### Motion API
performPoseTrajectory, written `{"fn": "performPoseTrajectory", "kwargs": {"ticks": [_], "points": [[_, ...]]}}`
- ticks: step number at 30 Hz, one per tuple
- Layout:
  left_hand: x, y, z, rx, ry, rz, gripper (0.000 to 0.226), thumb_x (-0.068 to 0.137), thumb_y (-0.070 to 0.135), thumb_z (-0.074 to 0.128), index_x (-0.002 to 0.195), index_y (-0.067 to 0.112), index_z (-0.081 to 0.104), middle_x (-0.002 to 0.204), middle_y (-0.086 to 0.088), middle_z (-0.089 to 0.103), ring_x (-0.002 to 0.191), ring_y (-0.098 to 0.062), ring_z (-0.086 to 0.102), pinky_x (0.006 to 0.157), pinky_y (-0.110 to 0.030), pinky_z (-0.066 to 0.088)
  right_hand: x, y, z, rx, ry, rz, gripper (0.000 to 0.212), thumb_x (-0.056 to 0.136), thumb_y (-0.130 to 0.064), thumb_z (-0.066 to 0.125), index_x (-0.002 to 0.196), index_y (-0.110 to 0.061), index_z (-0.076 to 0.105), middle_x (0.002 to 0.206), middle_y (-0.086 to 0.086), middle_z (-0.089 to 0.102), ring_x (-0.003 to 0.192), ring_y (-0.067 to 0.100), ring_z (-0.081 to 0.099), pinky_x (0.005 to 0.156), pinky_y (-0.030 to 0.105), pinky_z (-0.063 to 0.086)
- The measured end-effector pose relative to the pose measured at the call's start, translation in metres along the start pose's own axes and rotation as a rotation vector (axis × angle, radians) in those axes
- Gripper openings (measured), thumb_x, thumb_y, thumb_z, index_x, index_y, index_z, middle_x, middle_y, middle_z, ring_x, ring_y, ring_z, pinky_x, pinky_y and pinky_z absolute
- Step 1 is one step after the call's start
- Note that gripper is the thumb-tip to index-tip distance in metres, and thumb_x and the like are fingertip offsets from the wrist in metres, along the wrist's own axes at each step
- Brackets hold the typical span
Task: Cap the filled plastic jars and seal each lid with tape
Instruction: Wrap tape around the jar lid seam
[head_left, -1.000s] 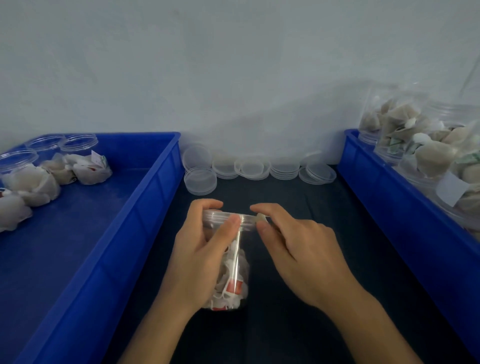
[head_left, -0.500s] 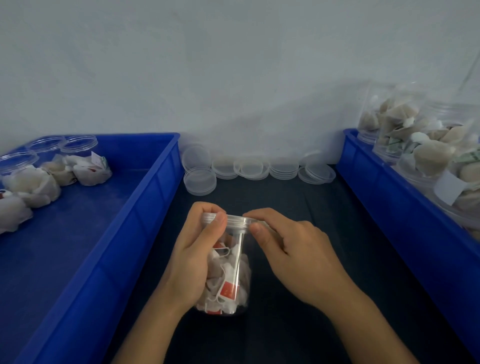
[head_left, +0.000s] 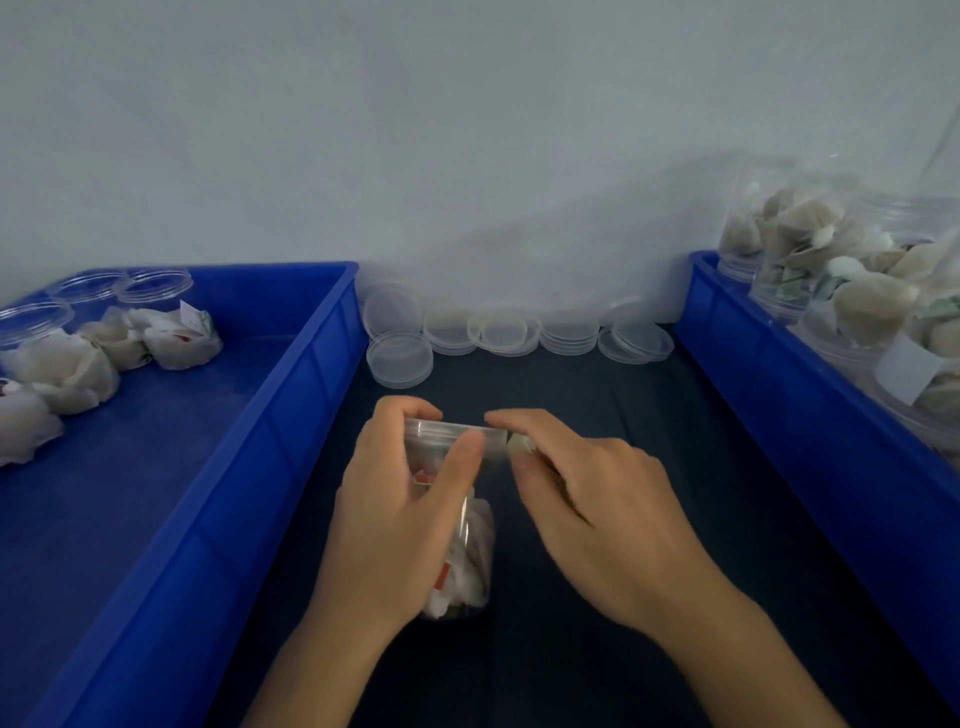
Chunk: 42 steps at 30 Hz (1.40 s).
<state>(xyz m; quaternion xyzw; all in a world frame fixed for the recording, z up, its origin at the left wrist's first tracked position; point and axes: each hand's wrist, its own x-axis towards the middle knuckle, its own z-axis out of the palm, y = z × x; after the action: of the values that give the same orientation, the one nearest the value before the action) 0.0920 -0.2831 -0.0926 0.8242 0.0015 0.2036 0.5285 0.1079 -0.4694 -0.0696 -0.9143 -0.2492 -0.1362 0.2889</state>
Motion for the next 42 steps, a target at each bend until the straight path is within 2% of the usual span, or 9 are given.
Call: {"fn": "performPoseTrajectory", "kwargs": {"ticks": [4, 8, 11, 16, 21, 27, 32, 35, 42], "points": [[0.003, 0.003, -0.003, -0.055, -0.014, -0.004, 0.031, 0.076, 0.071, 0.058, 0.1, 0.052, 0.055, 0.101, 0.016, 0.07, 0.087, -0.006, 0.072, 0.069, -0.023, 0.058, 0.002, 0.005, -0.001, -0.018, -0.005, 0.005, 0.039, 0.103, -0.05, 0.034, 0.138, -0.047, 0.049, 0.061, -0.02, 0.051, 0.06, 0.011, 0.057, 0.059, 0.036, 0.049], [0.002, 0.002, -0.004, -0.071, 0.003, -0.013, 0.032, 0.074, 0.071, 0.059, 0.098, 0.049, 0.057, 0.1, 0.017, 0.07, 0.085, -0.006, 0.071, 0.07, -0.014, 0.055, 0.003, 0.008, 0.004, -0.003, 0.005, 0.012, 0.037, 0.103, -0.054, 0.034, 0.136, -0.047, 0.049, 0.061, -0.02, 0.053, 0.058, 0.01, 0.055, 0.058, 0.032, 0.044], [0.003, 0.001, -0.004, -0.078, 0.007, -0.011, 0.034, 0.074, 0.072, 0.061, 0.098, 0.048, 0.057, 0.099, 0.018, 0.07, 0.083, -0.006, 0.071, 0.069, -0.013, 0.055, 0.003, 0.008, 0.008, 0.046, -0.01, 0.025, 0.038, 0.101, -0.056, 0.032, 0.135, -0.047, 0.048, 0.074, -0.036, 0.057, 0.061, 0.008, 0.056, 0.062, 0.033, 0.046], [0.003, 0.001, -0.004, -0.075, 0.004, -0.013, 0.036, 0.075, 0.072, 0.062, 0.097, 0.045, 0.056, 0.1, 0.016, 0.07, 0.083, -0.007, 0.072, 0.068, -0.015, 0.057, 0.001, 0.006, 0.015, 0.082, 0.032, 0.05, 0.037, 0.099, -0.061, 0.031, 0.13, -0.047, 0.047, 0.06, -0.018, 0.055, 0.057, 0.01, 0.058, 0.063, 0.037, 0.05], [0.003, 0.001, -0.006, -0.066, 0.003, 0.009, 0.033, 0.081, 0.069, 0.053, 0.096, 0.039, 0.056, 0.096, 0.008, 0.07, 0.08, -0.013, 0.071, 0.065, -0.029, 0.059, 0.003, 0.004, 0.016, 0.135, 0.08, 0.162, 0.035, 0.092, -0.074, 0.04, 0.099, -0.04, 0.039, 0.068, -0.016, 0.062, 0.062, 0.007, 0.062, 0.052, 0.025, 0.038], [-0.001, 0.004, -0.006, -0.094, -0.021, 0.036, 0.031, 0.084, 0.064, 0.053, 0.1, 0.038, 0.058, 0.094, 0.004, 0.069, 0.082, -0.017, 0.07, 0.068, -0.031, 0.061, 0.001, 0.002, 0.013, 0.042, 0.025, 0.16, 0.052, 0.098, -0.068, 0.03, 0.073, -0.025, 0.042, 0.058, -0.006, 0.051, 0.054, 0.017, 0.051, 0.054, 0.033, 0.037], [-0.002, 0.008, -0.004, -0.018, -0.065, 0.027, 0.041, 0.075, 0.074, 0.062, 0.105, 0.048, 0.052, 0.106, 0.019, 0.069, 0.09, -0.006, 0.072, 0.073, -0.015, 0.056, 0.002, 0.005, 0.011, 0.09, -0.017, 0.207, 0.053, 0.1, -0.067, 0.033, 0.071, -0.023, 0.043, 0.061, -0.01, 0.054, 0.054, 0.016, 0.048, 0.054, 0.031, 0.034], [-0.003, 0.01, -0.003, 0.067, -0.035, 0.04, 0.048, 0.071, 0.077, 0.063, 0.106, 0.046, 0.051, 0.104, 0.023, 0.068, 0.088, -0.003, 0.071, 0.067, -0.02, 0.058, 0.002, 0.007, 0.008, 0.149, -0.045, 0.223, 0.054, 0.102, -0.066, 0.039, 0.074, -0.02, 0.049, 0.063, -0.01, 0.055, 0.054, 0.014, 0.048, 0.055, 0.031, 0.038], [-0.003, 0.01, -0.002, -0.032, -0.001, -0.018, 0.036, 0.086, 0.057, 0.073, 0.109, 0.036, 0.055, 0.105, 0.021, 0.069, 0.089, -0.005, 0.071, 0.069, -0.012, 0.053, 0.005, 0.009, -0.007, 0.226, -0.147, 0.218, 0.058, 0.101, -0.062, 0.046, 0.083, -0.01, 0.064, 0.068, 0.007, 0.059, 0.054, 0.015, 0.048, 0.058, 0.037, 0.042]]}}
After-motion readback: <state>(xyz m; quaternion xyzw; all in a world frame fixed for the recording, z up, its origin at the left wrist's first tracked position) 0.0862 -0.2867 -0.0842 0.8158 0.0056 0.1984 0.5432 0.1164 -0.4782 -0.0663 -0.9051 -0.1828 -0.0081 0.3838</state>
